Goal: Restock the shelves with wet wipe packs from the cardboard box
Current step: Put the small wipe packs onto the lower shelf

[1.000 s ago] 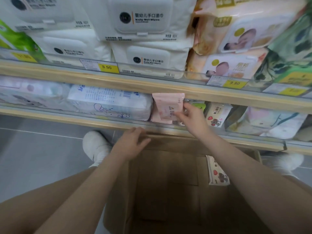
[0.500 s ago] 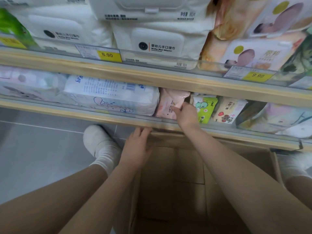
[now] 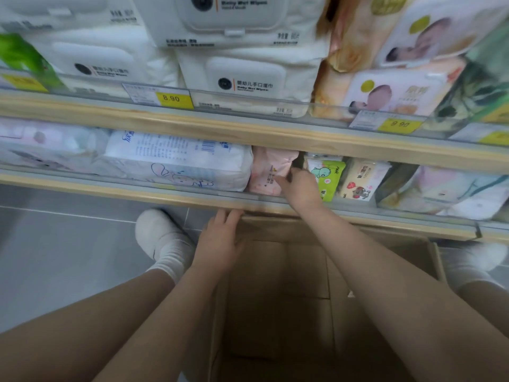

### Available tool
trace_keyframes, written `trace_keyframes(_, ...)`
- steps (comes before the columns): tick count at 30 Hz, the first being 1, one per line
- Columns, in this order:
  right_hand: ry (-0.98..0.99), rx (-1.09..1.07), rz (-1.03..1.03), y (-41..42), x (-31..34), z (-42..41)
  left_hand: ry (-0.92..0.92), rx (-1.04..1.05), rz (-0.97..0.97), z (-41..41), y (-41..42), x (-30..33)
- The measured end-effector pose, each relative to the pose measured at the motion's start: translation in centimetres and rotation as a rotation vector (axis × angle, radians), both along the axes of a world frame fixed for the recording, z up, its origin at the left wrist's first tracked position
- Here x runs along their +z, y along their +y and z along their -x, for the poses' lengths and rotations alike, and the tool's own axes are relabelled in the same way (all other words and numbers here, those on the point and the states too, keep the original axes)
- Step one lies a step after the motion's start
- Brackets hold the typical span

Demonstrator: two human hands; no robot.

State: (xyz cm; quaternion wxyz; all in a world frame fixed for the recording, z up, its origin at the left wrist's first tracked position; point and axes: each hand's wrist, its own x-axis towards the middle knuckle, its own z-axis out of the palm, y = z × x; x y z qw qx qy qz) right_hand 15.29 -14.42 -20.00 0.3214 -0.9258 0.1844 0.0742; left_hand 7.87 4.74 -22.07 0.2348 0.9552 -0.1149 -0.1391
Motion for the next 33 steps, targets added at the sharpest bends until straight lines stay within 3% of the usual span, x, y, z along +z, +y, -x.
trace_keyframes(6,-0.164,0.022,0.0,-5.6,3.9,7.2,-0.112,-0.038,-0.088,0.7,-2.0,1.7)
trace_keyframes(15,-0.113,-0.228,0.309,-18.5,3.9,19.5,-0.154,-0.368,0.126,3.6,-13.0,3.9)
trace_keyframes(21,-0.038,-0.302,0.097,-20.2,0.1,22.7,-0.182,-0.413,0.076,7.1,-18.4,1.0)
trace_keyframes(26,-0.107,-0.357,0.062,-20.0,-1.2,22.8,0.026,-0.496,0.04,9.1,-20.7,-2.4)
trace_keyframes(30,-0.143,-0.381,-0.026,-20.0,-1.9,22.9,0.407,-0.281,0.048,9.1,-23.6,-5.4)
trace_keyframes(33,-0.159,-0.381,-0.054,-20.3,-2.1,23.0,0.519,-0.194,0.044,8.8,-26.0,-7.5)
